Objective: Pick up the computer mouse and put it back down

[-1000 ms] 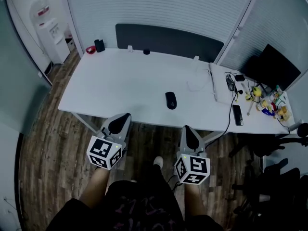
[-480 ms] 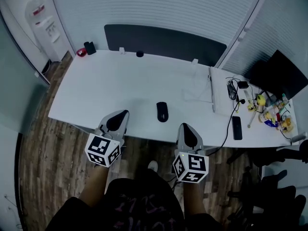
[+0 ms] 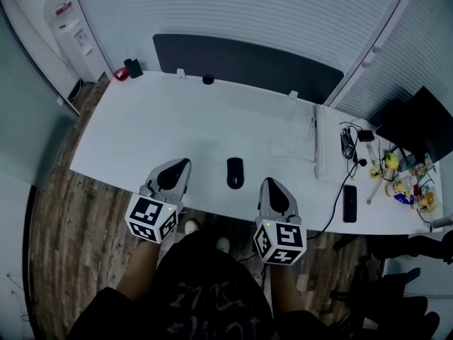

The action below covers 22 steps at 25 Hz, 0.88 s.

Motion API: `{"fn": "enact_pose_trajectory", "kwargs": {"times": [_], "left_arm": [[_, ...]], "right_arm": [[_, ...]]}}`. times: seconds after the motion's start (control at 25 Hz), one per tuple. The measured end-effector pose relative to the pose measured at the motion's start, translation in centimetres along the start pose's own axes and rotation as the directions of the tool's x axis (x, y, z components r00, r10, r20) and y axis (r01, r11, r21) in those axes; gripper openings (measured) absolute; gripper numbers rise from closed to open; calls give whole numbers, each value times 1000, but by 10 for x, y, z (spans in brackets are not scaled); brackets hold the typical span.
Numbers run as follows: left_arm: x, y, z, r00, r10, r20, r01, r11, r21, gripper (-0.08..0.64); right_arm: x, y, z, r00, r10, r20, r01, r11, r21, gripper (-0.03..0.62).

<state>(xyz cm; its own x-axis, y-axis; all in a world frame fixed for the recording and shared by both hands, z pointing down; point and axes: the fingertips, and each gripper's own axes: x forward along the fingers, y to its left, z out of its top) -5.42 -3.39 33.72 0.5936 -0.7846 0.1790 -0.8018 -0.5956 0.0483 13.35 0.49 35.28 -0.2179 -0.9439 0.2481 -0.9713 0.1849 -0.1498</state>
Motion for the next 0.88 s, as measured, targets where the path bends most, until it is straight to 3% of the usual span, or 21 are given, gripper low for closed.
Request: {"fn": "enact_pose_trajectory", "kwargs": {"times": [0.2,0.88], "left_arm": [[16,15,2,1000,19,-5,-19,1000,-12,-3],[76,50,-11,999,-22,-39,20,999,-49,-3]], "right_arm": [[19,-4,6,1000,15,-3,-15,1000,7,12],[81,-16,-2,998,-19,-59,20,999,28,12]]}}
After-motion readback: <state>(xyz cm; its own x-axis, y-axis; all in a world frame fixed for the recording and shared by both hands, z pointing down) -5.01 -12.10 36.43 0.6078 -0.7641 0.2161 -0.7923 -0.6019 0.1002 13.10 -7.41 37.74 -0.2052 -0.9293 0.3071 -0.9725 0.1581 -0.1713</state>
